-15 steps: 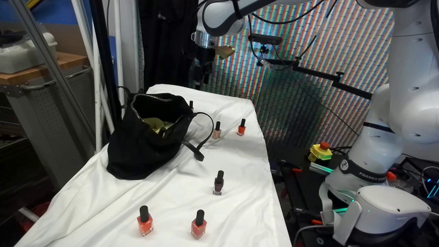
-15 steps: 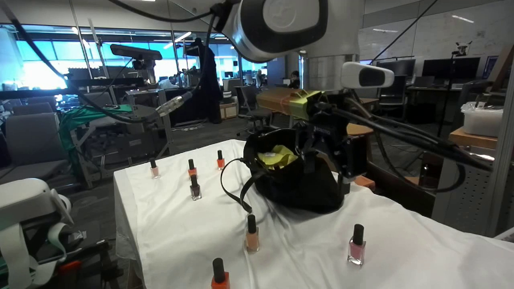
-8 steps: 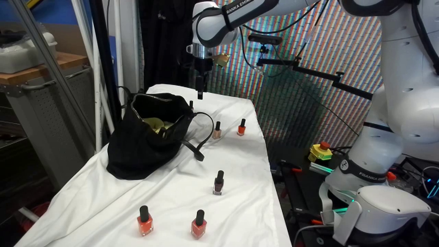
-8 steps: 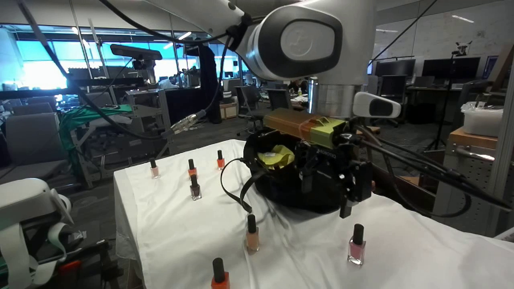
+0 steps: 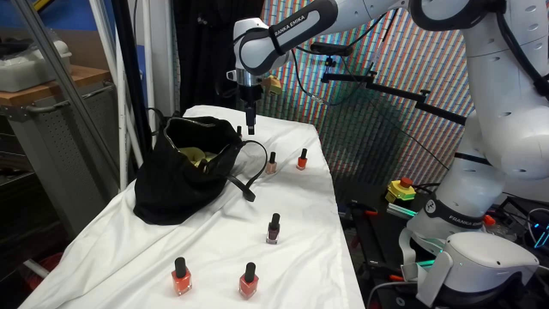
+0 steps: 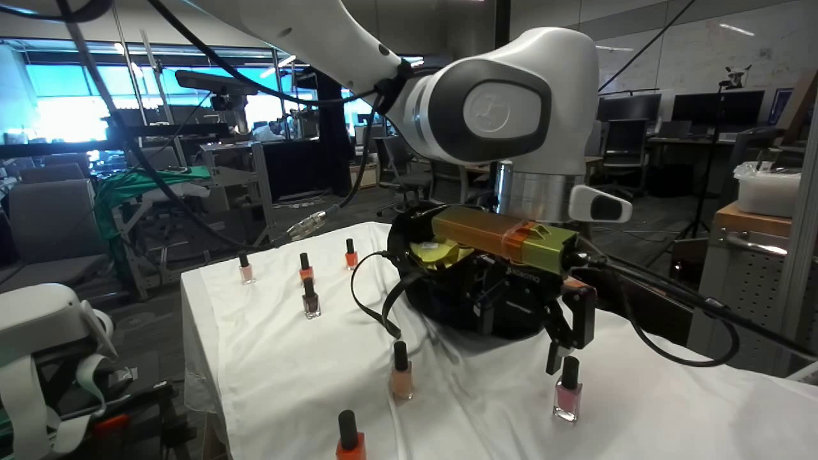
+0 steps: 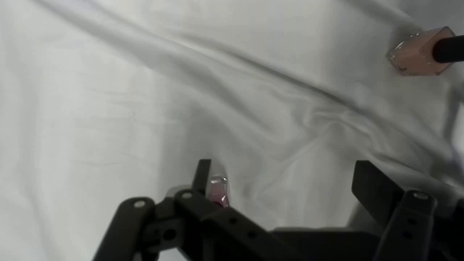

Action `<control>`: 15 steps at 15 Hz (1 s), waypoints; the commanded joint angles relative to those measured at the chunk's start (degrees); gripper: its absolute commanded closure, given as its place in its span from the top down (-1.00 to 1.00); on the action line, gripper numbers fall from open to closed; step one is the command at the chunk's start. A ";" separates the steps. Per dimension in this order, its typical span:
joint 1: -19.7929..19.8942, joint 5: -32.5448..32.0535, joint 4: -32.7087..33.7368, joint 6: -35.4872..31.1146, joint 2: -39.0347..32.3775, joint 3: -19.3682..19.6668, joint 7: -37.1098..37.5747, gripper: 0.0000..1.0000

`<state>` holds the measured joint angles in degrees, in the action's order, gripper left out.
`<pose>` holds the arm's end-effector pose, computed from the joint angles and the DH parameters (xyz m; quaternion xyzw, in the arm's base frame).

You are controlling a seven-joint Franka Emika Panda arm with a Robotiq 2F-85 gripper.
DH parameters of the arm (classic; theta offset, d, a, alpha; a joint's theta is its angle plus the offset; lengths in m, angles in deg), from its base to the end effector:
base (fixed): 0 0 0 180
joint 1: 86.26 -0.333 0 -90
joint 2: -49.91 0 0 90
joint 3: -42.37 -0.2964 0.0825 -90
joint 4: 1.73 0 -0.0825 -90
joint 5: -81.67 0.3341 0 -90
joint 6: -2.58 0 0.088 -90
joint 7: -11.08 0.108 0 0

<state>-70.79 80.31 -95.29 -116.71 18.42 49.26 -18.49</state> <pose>0.5790 -0.2296 0.3042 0.9950 0.0763 -0.0618 0.0164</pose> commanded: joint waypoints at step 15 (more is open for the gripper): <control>3.85 -0.57 12.58 0.62 -11.01 -3.50 -9.49 1.00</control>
<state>-68.37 79.43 -86.74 -116.76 9.84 46.99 -25.91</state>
